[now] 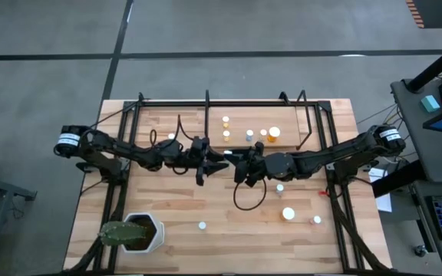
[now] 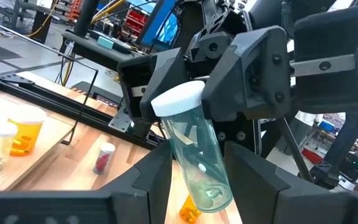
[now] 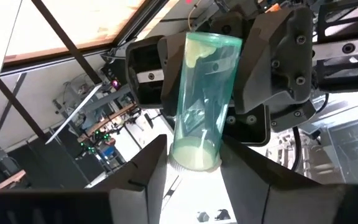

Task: Pick and place medicine bottles onto shelf by color
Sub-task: Put the green pill bottle on the shelf

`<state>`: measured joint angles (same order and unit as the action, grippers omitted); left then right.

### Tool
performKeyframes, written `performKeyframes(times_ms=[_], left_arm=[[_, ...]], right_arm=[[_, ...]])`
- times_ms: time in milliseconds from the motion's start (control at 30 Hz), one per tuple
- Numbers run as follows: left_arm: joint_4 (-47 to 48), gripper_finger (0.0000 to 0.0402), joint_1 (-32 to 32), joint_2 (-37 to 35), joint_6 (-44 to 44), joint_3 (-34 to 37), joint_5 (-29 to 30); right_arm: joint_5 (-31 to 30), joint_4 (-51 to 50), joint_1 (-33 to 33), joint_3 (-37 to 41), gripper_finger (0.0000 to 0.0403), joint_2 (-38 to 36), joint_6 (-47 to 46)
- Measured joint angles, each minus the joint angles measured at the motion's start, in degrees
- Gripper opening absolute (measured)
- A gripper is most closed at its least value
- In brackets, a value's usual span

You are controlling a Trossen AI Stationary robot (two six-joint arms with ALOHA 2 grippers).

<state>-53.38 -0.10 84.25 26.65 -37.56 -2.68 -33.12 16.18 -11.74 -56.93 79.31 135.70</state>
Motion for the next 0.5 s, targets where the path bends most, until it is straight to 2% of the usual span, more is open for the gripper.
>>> performKeyframes(times_ms=[200, 500], left_arm=[[-0.14, 0.0129, -0.02, 0.00, -0.07, -0.04, -0.02], [-0.10, 0.0119, 0.00, 0.00, -0.50, -0.02, 0.23]], right_arm=[[-0.07, -0.04, 0.01, 0.00, 0.0150, 0.02, 0.19], [-1.36, -0.02, 0.01, 0.00, 0.0145, 0.04, 0.23]])
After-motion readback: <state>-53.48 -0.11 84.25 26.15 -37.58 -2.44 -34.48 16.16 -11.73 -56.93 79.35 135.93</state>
